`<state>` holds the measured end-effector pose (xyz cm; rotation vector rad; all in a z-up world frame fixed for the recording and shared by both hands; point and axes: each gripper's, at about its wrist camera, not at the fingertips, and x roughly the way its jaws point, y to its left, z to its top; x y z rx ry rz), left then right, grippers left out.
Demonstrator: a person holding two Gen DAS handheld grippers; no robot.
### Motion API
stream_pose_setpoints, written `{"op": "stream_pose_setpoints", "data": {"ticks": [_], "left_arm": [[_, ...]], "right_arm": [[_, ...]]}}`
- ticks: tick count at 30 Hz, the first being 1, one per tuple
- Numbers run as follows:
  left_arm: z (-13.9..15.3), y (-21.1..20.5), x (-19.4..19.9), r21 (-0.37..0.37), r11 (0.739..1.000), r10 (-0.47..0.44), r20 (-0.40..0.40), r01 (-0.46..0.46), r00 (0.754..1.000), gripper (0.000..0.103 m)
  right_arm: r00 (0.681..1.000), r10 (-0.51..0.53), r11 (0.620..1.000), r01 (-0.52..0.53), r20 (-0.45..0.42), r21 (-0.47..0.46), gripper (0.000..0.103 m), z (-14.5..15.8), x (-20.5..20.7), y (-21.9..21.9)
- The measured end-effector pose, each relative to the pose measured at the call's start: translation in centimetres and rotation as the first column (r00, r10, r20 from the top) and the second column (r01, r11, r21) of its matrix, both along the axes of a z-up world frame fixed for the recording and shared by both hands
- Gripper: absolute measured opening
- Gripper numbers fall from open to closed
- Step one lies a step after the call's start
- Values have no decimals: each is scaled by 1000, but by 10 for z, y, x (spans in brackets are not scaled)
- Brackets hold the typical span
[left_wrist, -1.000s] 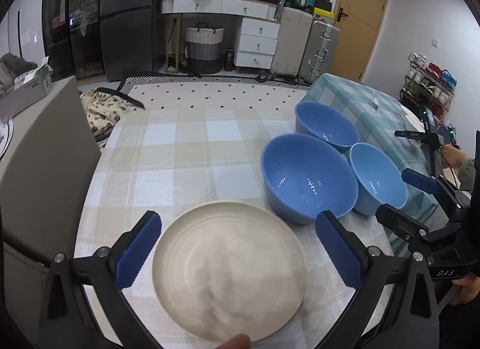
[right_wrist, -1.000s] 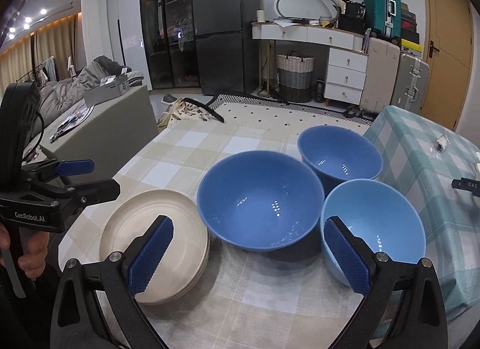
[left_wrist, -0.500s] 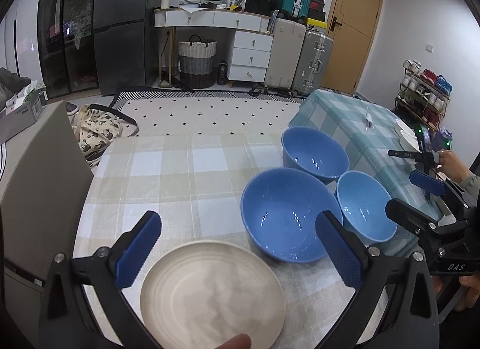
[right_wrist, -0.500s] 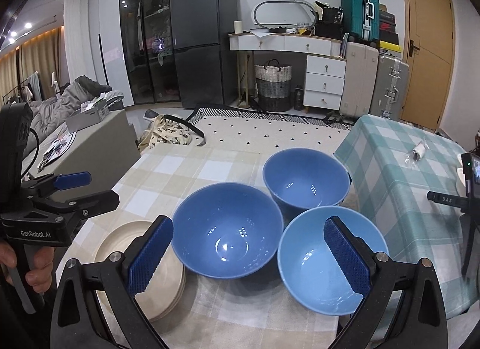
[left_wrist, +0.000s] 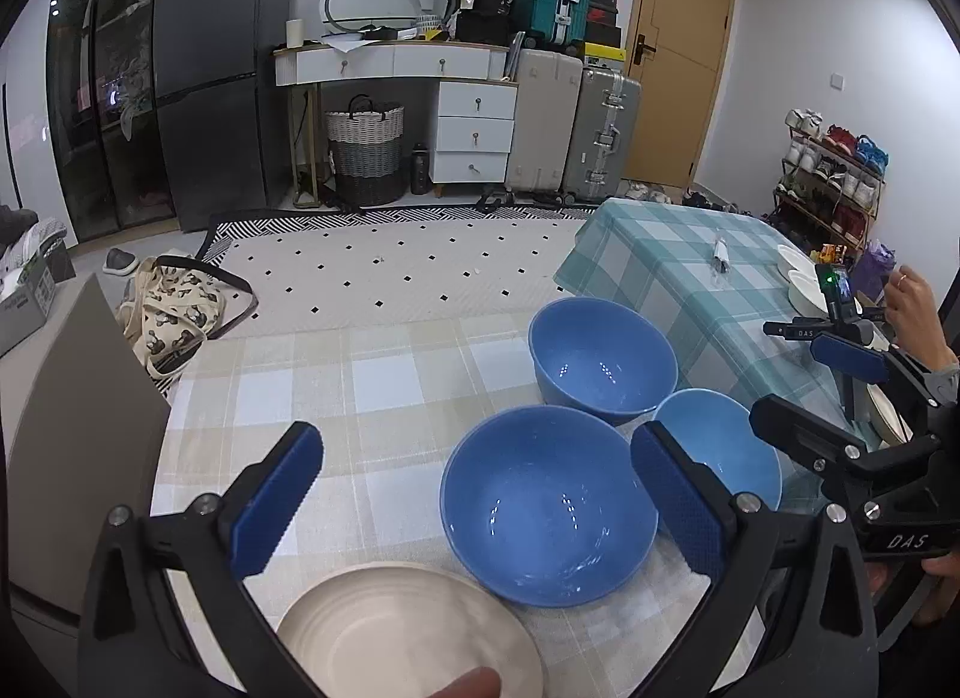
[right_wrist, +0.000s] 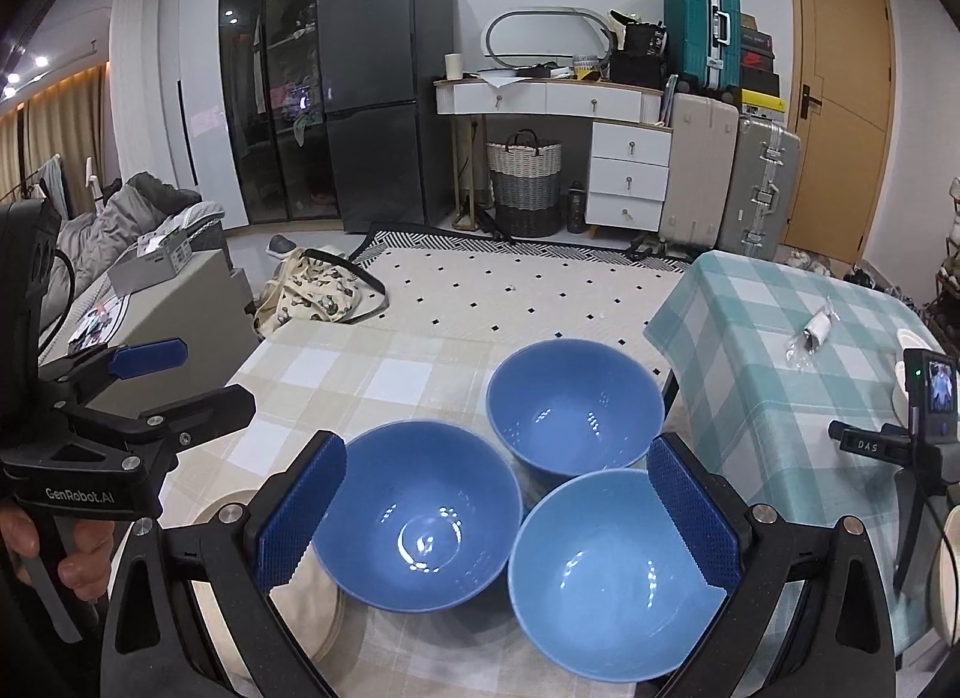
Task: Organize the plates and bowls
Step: 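Move both tools over the blue bowls toward the largest blue bowl rims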
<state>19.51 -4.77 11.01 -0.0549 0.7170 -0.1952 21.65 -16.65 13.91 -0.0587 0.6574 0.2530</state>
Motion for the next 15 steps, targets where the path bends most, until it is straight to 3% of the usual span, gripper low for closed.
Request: {"op": "stream_pose_setpoints", "data": {"ticks": [15], "left_arm": [[9, -23, 36, 26, 999, -28, 2, 28, 1000, 103]], "right_arm": [[999, -49, 999, 49, -19, -2, 102, 13, 44, -28]]}}
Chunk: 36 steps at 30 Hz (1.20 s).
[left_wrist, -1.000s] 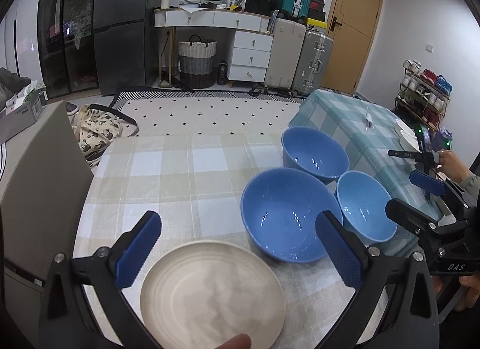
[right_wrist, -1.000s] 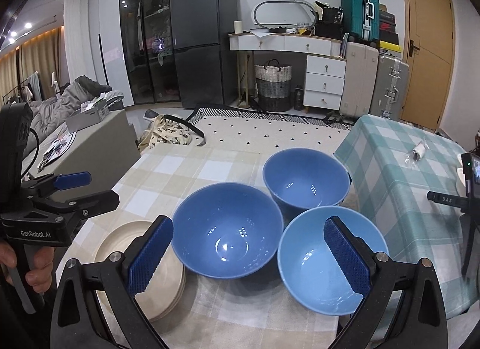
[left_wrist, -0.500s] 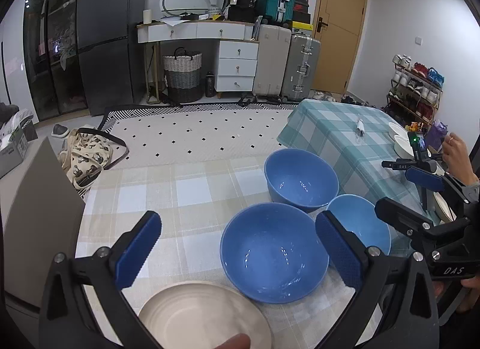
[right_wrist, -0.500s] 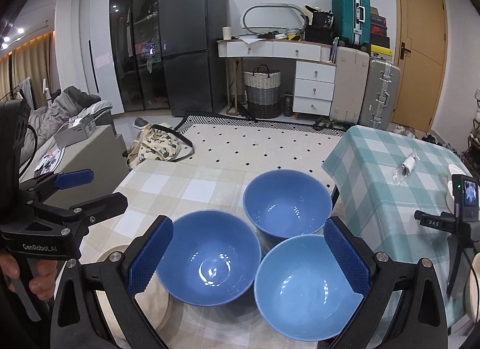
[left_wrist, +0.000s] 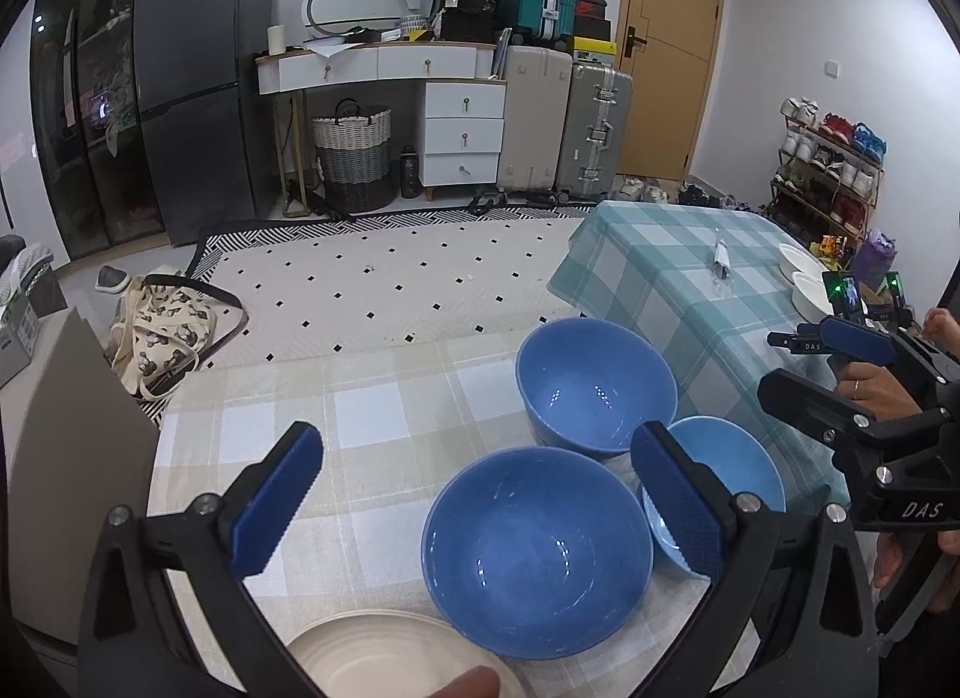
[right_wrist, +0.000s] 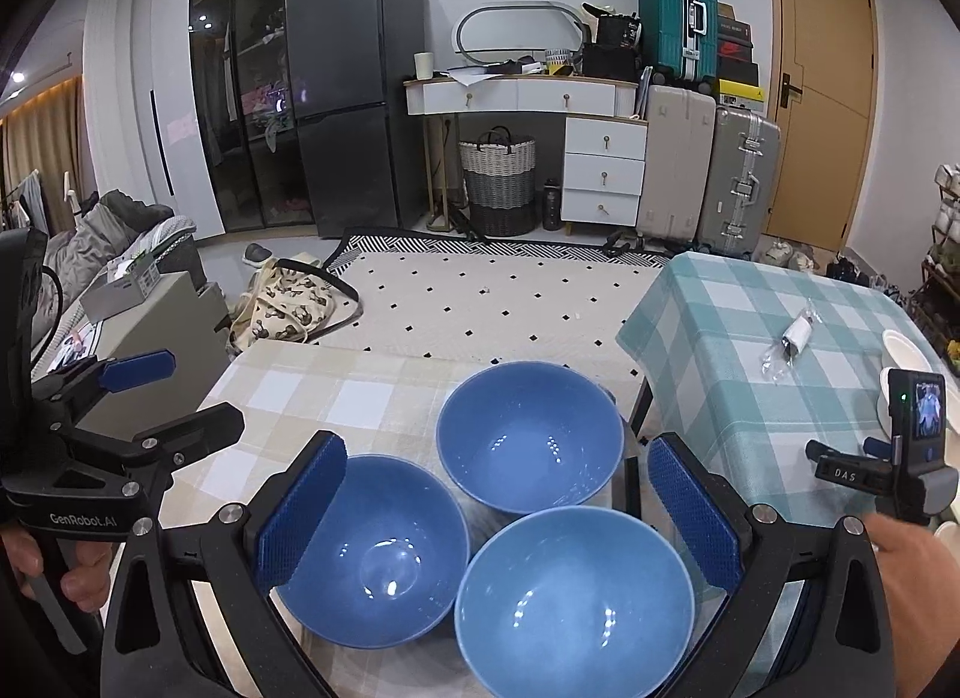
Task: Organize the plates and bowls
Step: 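Move both tools over the blue bowls toward the largest blue bowl rims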
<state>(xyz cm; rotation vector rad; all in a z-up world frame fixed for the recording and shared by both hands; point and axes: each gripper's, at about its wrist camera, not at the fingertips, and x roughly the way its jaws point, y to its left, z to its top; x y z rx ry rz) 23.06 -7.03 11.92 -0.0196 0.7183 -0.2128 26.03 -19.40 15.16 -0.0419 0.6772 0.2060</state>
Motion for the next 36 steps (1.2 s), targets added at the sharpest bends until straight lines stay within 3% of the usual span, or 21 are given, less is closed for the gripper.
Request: {"op": "stream_pose_setpoints", "data": {"ticks": [22, 36], "left_arm": [[-6, -19, 41, 15, 1000, -25, -30, 26, 999, 103], [-24, -27, 67, 11, 1000, -28, -81, 29, 996, 103]], "right_arm": [[996, -83, 996, 84, -39, 15, 102, -21, 28, -28], [987, -136, 990, 139, -84, 25, 102, -39, 47, -49]]}}
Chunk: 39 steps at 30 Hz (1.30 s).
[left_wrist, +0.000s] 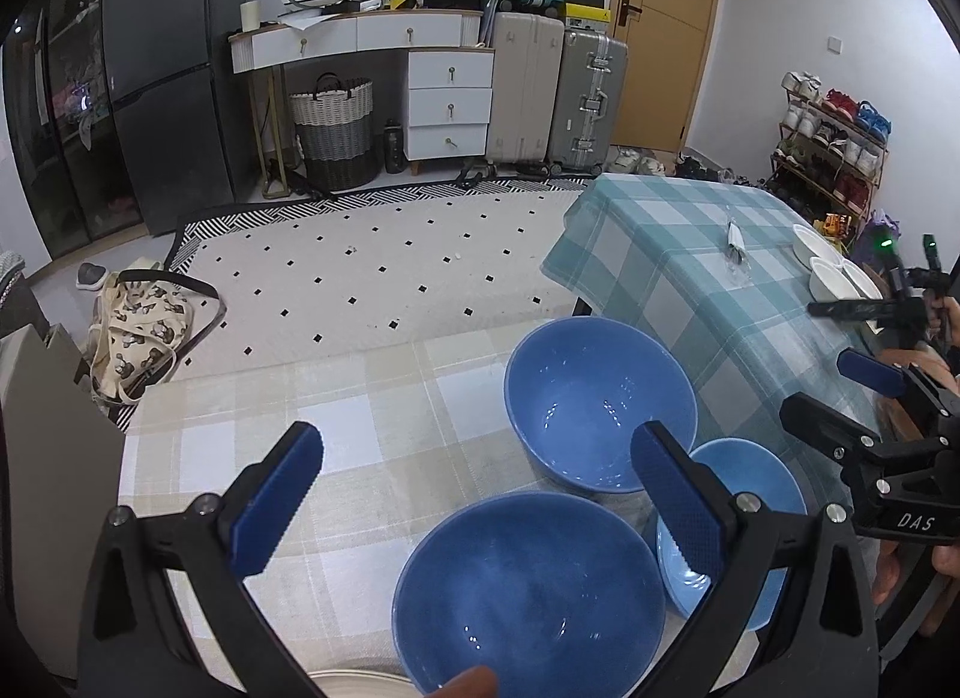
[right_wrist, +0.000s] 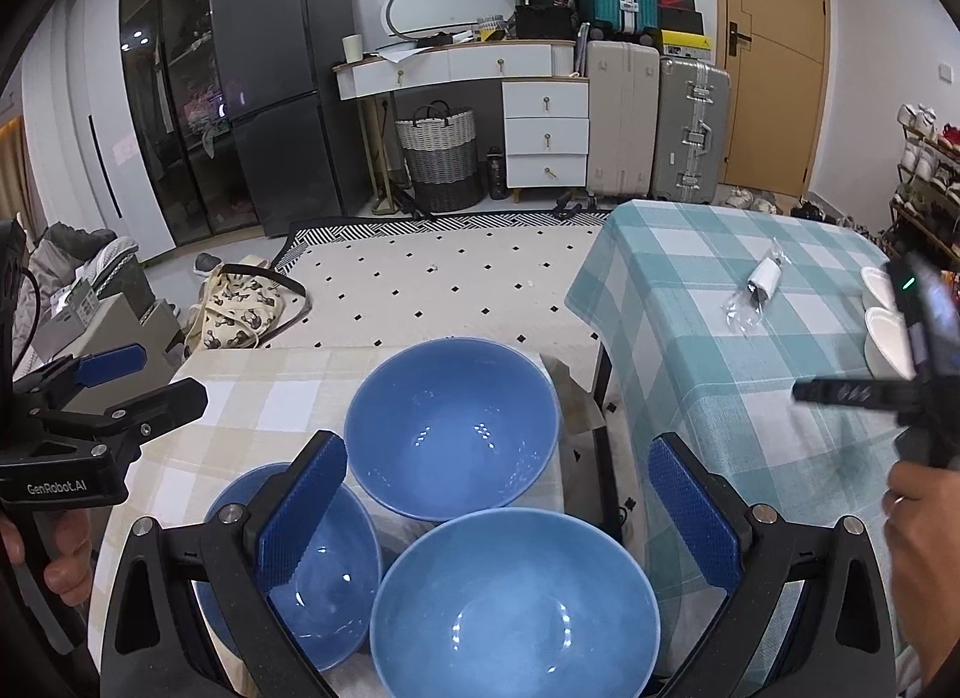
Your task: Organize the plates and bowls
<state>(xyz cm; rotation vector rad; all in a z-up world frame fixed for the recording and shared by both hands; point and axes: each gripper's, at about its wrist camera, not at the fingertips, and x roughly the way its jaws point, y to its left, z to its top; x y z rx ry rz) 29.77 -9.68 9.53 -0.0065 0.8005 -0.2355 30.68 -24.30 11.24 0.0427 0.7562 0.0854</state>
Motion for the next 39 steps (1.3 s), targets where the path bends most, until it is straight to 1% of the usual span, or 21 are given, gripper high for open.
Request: {"op": "stream_pose_setpoints", "data": {"ticks": [4, 10, 14, 18, 21, 24, 26, 31, 33, 36, 39], "left_arm": [[-7, -5, 10, -2, 1000, 5, -17, -5, 1000, 103], [-24, -15, 28, 3, 1000, -4, -53, 4, 999, 103], [-35, -20, 38, -10, 1000, -4, -82, 3, 997, 103], [-48, -27, 48, 1, 1000, -7, -93, 7, 996, 103], [-58, -30, 54, 26, 1000, -2, -108, 5, 994, 103], [-68, -30, 60, 8, 1000, 0, -130, 1, 991, 103], [-73, -30, 63, 11, 1000, -1, -141, 3, 990, 103], [-82, -27, 70, -1, 1000, 14, -161, -14, 987, 101], [-88, -26, 72, 7, 1000, 17, -170, -16, 985, 100], [-97, -28, 75, 21, 1000, 8, -195, -4, 981, 95], [-102, -28, 75, -3, 1000, -1, -207, 0, 978, 94]], "right_arm": [[999, -22, 1000, 22, -26, 8, 102, -10, 11, -7], [995, -50, 998, 52, -85, 26, 102, -35, 31, -15], [993, -59, 998, 61, -101, 13, 102, -46, 41, -17], [991, -60, 998, 62, -119, 8, 102, -56, 47, -18], [991, -59, 998, 63, -122, 28, 102, -65, 54, -21], [987, -77, 996, 83, -141, 33, 102, -73, 61, -24], [985, -84, 995, 92, -152, 41, 102, -78, 66, -26], [983, -77, 996, 83, -164, 32, 102, -86, 74, -22], [982, -74, 997, 79, -174, 26, 102, -89, 75, -18], [980, -71, 997, 77, -184, 23, 101, -94, 77, -16], [977, -75, 996, 83, -198, 33, 94, -99, 80, -16]]}}
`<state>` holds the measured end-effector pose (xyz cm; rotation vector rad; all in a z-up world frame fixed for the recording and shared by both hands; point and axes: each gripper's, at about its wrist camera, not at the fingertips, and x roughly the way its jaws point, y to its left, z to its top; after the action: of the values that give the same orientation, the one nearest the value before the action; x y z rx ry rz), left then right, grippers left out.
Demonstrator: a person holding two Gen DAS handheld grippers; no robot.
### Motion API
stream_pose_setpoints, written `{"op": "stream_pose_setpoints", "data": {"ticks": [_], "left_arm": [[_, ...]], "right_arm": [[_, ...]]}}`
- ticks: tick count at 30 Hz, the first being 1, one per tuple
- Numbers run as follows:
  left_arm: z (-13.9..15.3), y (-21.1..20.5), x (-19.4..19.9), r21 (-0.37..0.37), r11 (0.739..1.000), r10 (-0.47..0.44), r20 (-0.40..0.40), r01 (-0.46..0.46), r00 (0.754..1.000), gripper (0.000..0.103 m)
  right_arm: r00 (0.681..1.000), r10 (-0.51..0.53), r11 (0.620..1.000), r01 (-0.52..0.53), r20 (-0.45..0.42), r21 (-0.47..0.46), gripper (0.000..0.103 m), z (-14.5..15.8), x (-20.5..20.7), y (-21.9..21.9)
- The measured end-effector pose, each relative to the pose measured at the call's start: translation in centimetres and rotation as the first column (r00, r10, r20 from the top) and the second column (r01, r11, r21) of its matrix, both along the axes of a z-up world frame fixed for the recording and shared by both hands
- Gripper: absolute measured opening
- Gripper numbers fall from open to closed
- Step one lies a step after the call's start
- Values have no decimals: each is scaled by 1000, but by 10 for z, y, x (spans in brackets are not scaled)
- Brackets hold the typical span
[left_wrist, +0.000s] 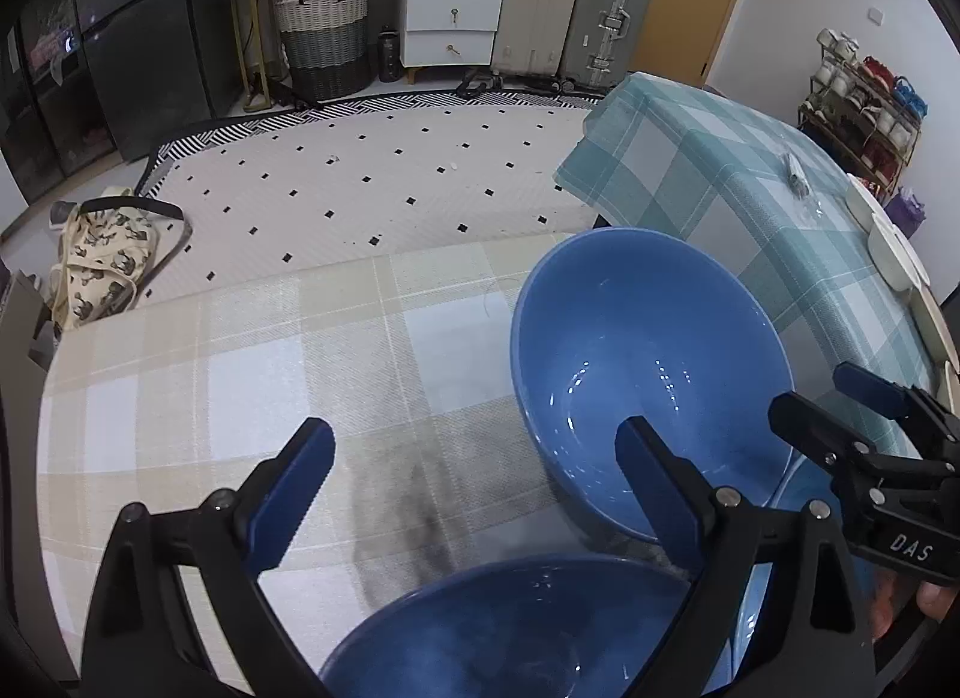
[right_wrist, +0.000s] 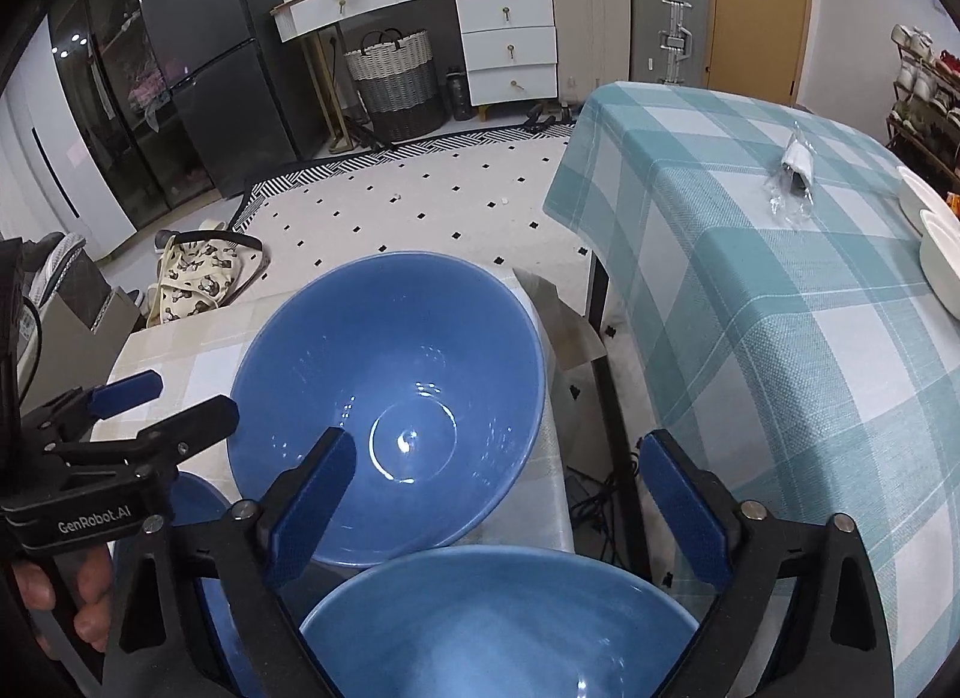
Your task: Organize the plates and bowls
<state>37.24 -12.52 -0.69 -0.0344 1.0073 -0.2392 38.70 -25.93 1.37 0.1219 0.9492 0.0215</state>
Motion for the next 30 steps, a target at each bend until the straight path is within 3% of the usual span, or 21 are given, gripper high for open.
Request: {"op": "stream_pose_setpoints", "data": {"ticks": [2, 3, 4, 15, 20, 30], "left_arm": [[-2, -3, 0, -8, 1000, -10, -6, 10, 1000, 90], [-3, -4, 0, -11, 1000, -16, -9, 16, 1000, 83], [-4, -5, 0, -9, 1000, -18, -17, 18, 1000, 80], [-14, -9, 2, -52, 998, -35, -49, 33, 998, 41], [-15, -14, 1, -52, 997, -57, -43, 55, 997, 16], [-14, -17, 0, -29, 998, -61, -21, 60, 998, 14]], "right_arm": [[1000, -8, 1000, 8, -7, 7, 89, -4, 2, -2], [1000, -13, 1000, 13, -11, 8, 86, -5, 3, -2], [1000, -9, 1000, 10, -20, 10, 79, -7, 5, -2], [999, 0, 1000, 0, -51, 1, 41, -19, 9, 1], [999, 9, 1000, -10, -42, -30, 17, -20, 9, 3], [999, 16, 999, -17, -31, -51, 16, -19, 8, 5]]}}
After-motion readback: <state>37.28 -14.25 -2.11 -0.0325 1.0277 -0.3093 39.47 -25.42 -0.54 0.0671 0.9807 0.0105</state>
